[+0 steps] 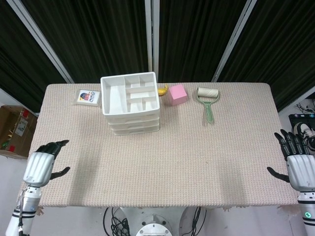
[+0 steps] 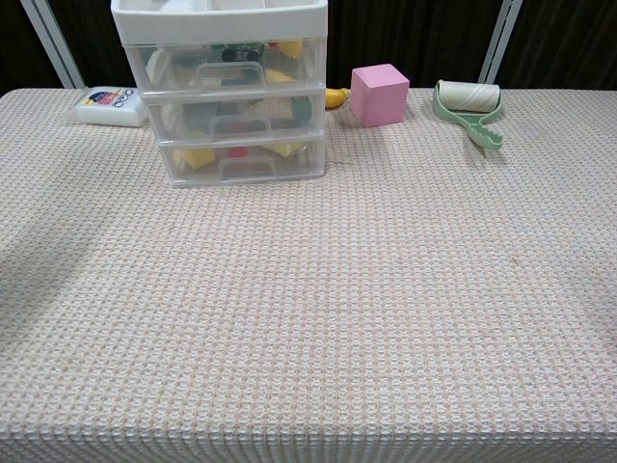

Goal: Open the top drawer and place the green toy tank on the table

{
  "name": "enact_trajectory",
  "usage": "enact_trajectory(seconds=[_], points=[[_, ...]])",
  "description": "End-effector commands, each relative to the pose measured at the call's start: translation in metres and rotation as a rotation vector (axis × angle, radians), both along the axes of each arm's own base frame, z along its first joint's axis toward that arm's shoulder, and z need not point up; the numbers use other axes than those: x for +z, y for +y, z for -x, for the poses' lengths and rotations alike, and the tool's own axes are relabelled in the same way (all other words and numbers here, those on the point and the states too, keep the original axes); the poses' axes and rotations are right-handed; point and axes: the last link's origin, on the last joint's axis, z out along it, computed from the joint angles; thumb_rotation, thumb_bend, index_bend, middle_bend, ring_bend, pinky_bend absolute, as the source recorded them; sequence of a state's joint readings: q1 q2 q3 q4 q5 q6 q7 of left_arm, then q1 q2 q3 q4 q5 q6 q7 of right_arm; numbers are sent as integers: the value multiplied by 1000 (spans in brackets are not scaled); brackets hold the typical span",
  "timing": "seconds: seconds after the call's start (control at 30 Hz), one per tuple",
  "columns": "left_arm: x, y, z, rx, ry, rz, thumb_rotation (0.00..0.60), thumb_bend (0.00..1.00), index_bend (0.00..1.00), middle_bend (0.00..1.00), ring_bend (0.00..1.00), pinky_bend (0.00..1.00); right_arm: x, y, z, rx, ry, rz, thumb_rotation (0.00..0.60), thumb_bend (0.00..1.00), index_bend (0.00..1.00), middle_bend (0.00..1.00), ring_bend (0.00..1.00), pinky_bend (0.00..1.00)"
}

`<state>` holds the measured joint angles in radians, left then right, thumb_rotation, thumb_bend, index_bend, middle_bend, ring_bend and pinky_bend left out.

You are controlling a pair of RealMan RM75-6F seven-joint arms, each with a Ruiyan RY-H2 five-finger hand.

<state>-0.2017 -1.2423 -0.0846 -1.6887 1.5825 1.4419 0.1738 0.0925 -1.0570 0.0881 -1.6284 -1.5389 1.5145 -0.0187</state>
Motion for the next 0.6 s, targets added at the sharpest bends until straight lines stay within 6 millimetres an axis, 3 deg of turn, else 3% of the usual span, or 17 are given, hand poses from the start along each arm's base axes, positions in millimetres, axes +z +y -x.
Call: enact_trajectory(seconds=[0.03, 0.27, 0.43, 0.6], points=[[-25, 30, -40, -93, -159, 123, 600, 58, 268, 466, 542, 790, 4, -4, -5, 12, 9, 6, 600, 25, 0, 0, 0, 0], [-80, 65, -88, -118, -346, 342, 600, 175, 293, 642, 809, 995, 4, -5, -10, 11, 15, -1, 600, 25, 0, 0, 0, 0], [-114, 81, -112, -79, -506, 423, 600, 257, 253, 776, 924, 1000, 2, -4, -10, -1, 14, -4, 600, 25, 0, 0, 0, 0], [-137, 91, -125, -7, -730, 356, 600, 334, 203, 874, 982, 1000, 0, -2, -9, -16, 15, -4, 600, 26, 0, 0, 0, 0]])
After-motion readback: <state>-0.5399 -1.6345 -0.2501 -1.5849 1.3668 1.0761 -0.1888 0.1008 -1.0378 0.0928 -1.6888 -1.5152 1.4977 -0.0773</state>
